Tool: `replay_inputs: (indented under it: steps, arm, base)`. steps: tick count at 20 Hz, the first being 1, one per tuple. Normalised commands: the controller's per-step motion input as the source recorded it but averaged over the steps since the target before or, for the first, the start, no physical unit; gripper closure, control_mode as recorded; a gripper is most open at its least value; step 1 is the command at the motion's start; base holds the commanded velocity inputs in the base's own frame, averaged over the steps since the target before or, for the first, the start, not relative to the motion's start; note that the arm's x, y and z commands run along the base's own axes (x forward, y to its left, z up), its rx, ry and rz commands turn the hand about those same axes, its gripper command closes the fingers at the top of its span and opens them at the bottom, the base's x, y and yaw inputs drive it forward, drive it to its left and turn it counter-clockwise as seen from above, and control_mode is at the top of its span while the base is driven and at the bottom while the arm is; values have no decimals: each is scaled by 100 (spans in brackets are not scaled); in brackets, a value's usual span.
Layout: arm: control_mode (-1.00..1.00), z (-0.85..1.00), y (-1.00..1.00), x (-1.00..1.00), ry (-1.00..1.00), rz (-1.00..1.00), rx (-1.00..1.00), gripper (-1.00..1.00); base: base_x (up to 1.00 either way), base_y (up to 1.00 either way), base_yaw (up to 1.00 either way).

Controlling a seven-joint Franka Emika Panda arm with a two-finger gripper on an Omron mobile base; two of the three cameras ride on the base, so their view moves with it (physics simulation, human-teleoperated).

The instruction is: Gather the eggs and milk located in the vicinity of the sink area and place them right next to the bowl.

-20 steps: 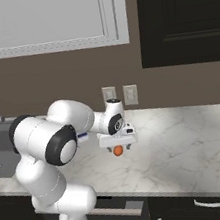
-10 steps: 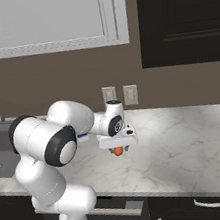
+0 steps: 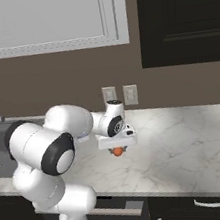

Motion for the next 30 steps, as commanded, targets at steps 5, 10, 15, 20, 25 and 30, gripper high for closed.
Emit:
replay_inputs:
  steps: [5, 10, 15, 20, 25, 30]
  arm:
    - [-100, 27, 31, -69, -13, 24, 5, 100]
    - [-100, 12, 61, -21, -2, 32, 1, 100]
    - [-100, 13, 60, 0, -4, 39, 0, 100]
    - [-100, 22, 20, 0, -5, 43, 8, 100]
    - [-100, 27, 0, 5, 0, 26, 21, 100]
    - [-100, 11, 12, 20, 0, 14, 31, 100]
  base:
    - [0, 0, 0]
    - [0, 0, 0]
    - [0, 0, 0]
    - [0, 0, 0]
    - [0, 0, 0]
    - [0, 0, 0]
